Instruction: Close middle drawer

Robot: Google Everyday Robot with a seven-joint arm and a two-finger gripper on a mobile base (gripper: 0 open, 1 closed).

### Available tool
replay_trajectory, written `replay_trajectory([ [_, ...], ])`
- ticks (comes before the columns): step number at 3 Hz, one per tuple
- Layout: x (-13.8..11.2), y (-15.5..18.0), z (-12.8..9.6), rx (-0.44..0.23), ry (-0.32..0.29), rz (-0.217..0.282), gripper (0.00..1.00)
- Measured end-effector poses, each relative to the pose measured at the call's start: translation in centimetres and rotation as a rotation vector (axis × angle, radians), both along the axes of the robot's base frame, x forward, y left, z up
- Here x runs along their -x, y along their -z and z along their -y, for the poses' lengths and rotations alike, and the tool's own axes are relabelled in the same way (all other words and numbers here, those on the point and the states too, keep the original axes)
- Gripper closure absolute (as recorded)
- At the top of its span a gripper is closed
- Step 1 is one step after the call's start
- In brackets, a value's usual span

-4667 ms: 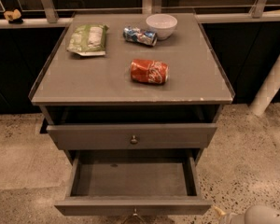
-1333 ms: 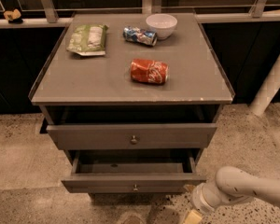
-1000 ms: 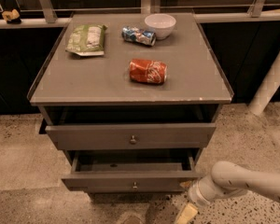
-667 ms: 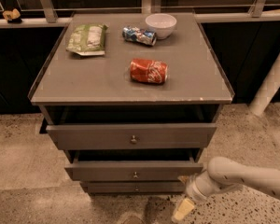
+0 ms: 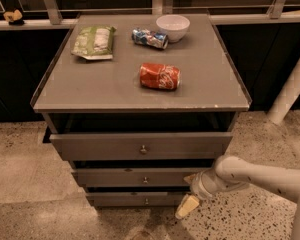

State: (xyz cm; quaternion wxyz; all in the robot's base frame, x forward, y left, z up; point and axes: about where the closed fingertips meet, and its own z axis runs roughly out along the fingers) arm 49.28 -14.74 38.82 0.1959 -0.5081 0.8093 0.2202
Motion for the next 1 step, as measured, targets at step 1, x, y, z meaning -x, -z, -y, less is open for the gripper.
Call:
replay_trajectory([
  [1,0.0,0.0,0.0,0.0,0.0,0.0,0.0],
])
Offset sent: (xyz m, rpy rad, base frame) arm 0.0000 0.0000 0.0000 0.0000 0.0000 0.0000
